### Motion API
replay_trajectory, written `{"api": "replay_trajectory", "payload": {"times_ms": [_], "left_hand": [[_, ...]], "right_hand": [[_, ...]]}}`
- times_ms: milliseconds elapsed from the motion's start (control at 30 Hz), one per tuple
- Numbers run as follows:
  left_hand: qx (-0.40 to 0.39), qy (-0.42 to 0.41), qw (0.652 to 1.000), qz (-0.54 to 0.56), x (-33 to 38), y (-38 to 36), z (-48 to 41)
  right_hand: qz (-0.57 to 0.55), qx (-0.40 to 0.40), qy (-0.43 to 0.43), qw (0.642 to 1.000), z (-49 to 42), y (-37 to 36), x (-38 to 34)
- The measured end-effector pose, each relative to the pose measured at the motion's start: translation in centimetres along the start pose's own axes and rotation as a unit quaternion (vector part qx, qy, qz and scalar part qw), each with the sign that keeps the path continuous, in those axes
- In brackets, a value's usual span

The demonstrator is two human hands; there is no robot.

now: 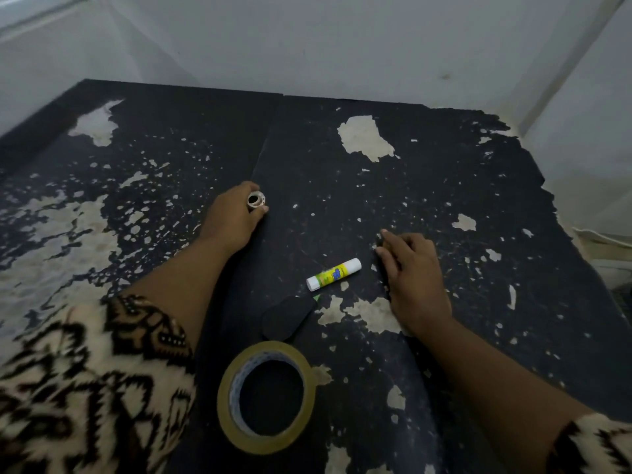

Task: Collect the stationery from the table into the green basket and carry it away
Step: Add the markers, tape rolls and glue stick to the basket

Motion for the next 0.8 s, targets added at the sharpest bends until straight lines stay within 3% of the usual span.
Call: {"api": "replay_trajectory", "payload": {"times_ms": [233,433,600,800], "left_hand": [[0.032,-0.005,0.997,-0.072,0.9,0.8,1.9],[0.028,0.041,0.996,-0.076,-1.4,3.1,7.1],[0.043,0.087,0.995,0.027,-1.5,6.7,11.8],[0.080,0.070,0.986,0.128,2.3,11.7,18.8]], "right_hand": [[0.010,-0.005,-0.002,1.000,-0.1,0.0,0.2],[-0.045,-0.038,-0.027,0.998,-0.1,0.5,0.5],[-0.015,-0.106,-0.039,0.994,1.4,1.8,-0.5],[-0.001,-0.238,-0.069,0.969,5.3,6.3,-3.8]]}}
Point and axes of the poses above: each hand's wrist, its own z-axis away from the middle knuckle, its own y-axis out of the back of the hand, x = y × z, the point moved 3 cm from there along -z, towards the middle knuckle, and after that the axes turned 13 degrees about y, right-handed, at the moved point
